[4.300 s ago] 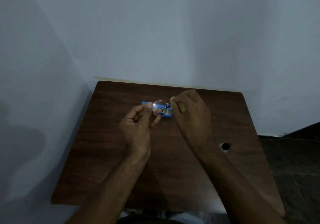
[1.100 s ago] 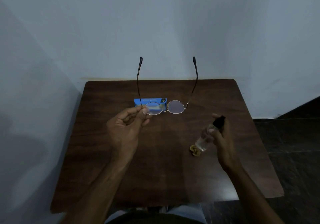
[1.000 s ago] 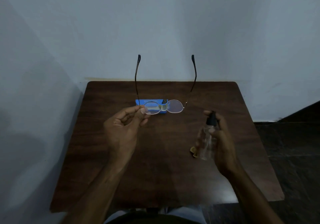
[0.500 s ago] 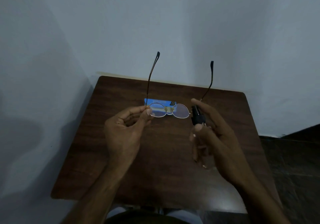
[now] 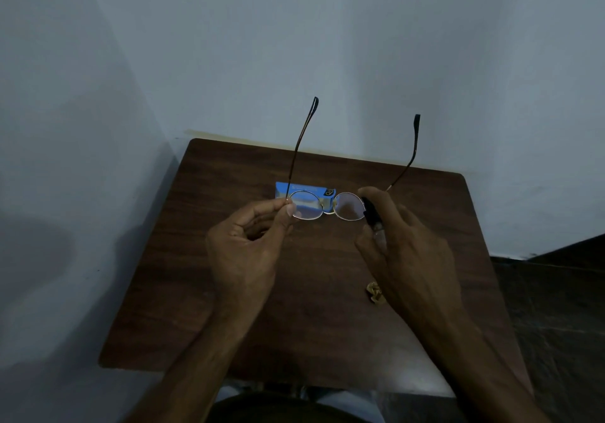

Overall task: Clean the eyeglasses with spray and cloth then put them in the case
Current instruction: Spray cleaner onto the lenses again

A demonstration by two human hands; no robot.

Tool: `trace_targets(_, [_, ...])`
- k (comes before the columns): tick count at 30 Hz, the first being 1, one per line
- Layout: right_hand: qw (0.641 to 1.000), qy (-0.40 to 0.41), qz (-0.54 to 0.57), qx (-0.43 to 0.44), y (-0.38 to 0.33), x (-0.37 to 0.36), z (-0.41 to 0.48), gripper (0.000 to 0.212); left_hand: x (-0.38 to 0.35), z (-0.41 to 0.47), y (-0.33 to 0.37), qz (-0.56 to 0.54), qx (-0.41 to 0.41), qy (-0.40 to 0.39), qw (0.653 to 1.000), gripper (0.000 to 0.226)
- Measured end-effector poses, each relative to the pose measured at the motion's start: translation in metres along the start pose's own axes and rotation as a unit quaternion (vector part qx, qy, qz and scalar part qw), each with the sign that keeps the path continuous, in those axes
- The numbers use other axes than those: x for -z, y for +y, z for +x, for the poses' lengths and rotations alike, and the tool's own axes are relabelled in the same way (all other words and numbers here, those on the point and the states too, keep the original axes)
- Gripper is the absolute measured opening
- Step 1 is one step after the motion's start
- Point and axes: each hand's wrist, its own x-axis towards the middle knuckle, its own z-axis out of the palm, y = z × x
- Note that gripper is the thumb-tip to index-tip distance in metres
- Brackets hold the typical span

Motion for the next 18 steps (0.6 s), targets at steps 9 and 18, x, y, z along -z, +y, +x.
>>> trace_targets(9, [0.999, -0.023, 0.005, 0.031, -0.006, -0.001, -0.010, 0.052, 0.004, 0.001, -0.004, 0.013, -0.008, 0.011, 1.000, 0.023])
trace_targets(18, [0.998, -0.012, -0.060, -0.002, -0.008, 0.005, -0.006, 0.045, 0.007, 0.003, -0.005, -0.004, -0.013, 0.016, 1.000, 0.022])
